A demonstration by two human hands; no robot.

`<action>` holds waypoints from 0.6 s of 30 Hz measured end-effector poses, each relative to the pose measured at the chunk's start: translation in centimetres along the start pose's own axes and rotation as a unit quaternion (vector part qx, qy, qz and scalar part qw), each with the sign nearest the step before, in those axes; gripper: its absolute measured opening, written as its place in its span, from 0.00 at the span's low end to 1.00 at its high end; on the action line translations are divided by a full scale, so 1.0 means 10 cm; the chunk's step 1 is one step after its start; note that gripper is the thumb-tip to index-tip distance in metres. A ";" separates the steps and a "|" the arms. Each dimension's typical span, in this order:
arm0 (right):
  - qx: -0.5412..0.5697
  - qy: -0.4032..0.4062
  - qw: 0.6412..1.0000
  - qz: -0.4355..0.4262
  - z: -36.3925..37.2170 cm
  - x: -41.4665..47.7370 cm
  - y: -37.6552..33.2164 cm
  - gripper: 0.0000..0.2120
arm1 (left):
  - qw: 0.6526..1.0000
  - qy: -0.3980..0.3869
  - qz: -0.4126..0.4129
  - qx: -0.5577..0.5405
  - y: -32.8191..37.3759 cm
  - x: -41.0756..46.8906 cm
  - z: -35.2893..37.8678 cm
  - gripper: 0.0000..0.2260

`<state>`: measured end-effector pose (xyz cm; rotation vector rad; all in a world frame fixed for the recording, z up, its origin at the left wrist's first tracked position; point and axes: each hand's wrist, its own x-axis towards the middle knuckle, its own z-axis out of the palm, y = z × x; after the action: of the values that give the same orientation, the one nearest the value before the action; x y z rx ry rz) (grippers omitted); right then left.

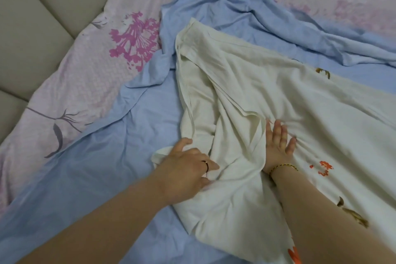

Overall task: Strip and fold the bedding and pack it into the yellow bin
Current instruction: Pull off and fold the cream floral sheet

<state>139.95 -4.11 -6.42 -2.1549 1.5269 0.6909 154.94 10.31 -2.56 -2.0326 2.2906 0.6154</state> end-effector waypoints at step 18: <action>0.032 0.026 0.999 -0.001 0.08 0.06 0.04 0.34 | 0.987 0.112 -0.077 -0.082 0.13 -0.61 0.27 0.14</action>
<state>139.63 -4.21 -7.47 -2.1429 1.5530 0.5818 153.97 17.01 -3.07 -2.4448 2.2297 0.6120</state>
